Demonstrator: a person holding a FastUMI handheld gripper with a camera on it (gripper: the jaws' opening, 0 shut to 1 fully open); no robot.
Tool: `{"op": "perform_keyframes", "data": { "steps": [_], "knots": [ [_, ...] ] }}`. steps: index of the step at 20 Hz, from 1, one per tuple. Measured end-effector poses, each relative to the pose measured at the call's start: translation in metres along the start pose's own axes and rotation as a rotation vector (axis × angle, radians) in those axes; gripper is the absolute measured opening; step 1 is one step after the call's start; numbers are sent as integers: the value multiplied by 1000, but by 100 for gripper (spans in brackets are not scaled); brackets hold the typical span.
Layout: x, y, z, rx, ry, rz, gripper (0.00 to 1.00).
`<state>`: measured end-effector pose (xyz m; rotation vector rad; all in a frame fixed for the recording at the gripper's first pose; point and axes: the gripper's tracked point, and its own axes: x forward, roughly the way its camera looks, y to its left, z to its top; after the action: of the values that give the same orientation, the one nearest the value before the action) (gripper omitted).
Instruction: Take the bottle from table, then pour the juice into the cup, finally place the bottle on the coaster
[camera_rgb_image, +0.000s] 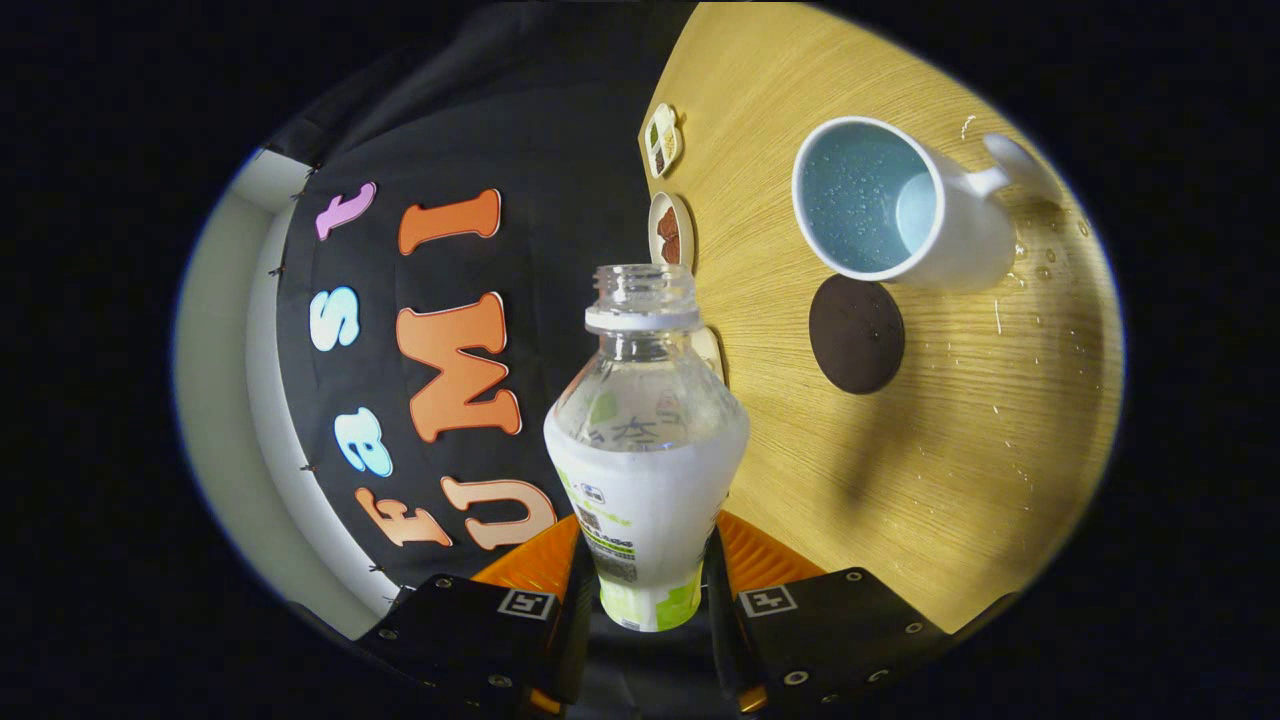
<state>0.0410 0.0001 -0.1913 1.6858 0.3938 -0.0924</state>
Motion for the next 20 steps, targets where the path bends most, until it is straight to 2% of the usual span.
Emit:
{"op": "perform_keyframes", "data": {
  "steps": [8, 20],
  "knots": [
    [-4, -5, 3, 50, -3, -17, 52],
    [-8, 8, 15, 122, -23, 9, 54]
  ]
}}
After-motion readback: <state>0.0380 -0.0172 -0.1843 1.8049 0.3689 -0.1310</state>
